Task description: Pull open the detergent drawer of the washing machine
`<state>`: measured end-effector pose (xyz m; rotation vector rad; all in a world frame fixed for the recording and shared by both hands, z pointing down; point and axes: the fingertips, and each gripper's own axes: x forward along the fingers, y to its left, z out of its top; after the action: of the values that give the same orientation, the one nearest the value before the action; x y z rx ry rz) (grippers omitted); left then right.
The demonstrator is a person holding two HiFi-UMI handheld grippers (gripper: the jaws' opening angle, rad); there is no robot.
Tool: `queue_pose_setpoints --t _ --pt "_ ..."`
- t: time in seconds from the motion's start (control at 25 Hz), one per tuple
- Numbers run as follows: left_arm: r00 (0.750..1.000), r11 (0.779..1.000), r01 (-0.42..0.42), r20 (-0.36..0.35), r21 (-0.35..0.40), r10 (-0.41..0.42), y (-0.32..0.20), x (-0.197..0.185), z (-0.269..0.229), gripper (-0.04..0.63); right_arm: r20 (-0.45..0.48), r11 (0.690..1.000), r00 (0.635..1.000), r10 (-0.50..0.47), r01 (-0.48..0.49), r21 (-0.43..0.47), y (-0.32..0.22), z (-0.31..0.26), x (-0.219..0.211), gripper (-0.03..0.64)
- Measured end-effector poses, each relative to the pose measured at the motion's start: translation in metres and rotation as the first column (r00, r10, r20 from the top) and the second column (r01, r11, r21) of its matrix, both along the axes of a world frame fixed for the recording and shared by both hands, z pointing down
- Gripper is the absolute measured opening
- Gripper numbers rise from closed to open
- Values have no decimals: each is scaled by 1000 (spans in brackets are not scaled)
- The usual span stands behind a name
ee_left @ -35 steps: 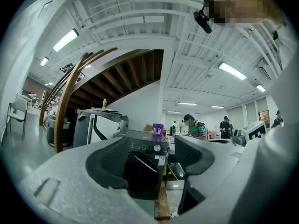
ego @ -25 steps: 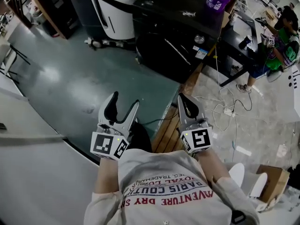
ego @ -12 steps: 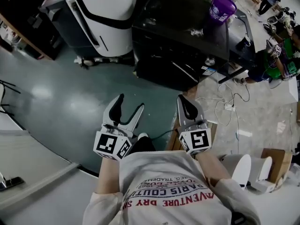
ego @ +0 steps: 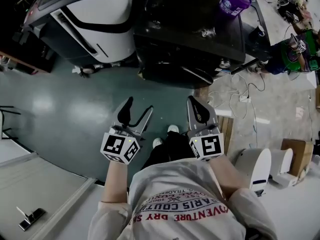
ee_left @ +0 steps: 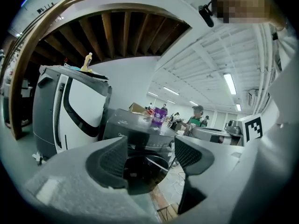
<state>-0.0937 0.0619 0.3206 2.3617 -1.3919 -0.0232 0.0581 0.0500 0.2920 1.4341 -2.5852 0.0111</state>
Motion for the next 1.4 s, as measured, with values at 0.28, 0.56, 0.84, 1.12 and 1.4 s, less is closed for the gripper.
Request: queue_pose_setpoints --t 0.28,0.56,0.84,1.12,1.4 --pt "986 997 -59 -158 -45 51 -75 12 29 313 -8 999 1000 -3 2 -37 -64 34 -1 2" --pt "951 988 -108 -300 -113 69 -155 28 74 313 9 999 1000 -6 7 -40 -144 57 -5 2" --pt "771 975 -95 -635 -201 -56 -216 26 116 328 5 996 999 -41 41 -75 -201 89 -13 2" --pt "662 961 -97 -737 -261 -134 -258 25 167 331 11 991 999 -53 54 -124 -229 125 -17 2" --pt "538 971 -134 -837 -198 -97 -284 34 181 333 -5 989 998 -64 63 -132 -238 148 -21 2"
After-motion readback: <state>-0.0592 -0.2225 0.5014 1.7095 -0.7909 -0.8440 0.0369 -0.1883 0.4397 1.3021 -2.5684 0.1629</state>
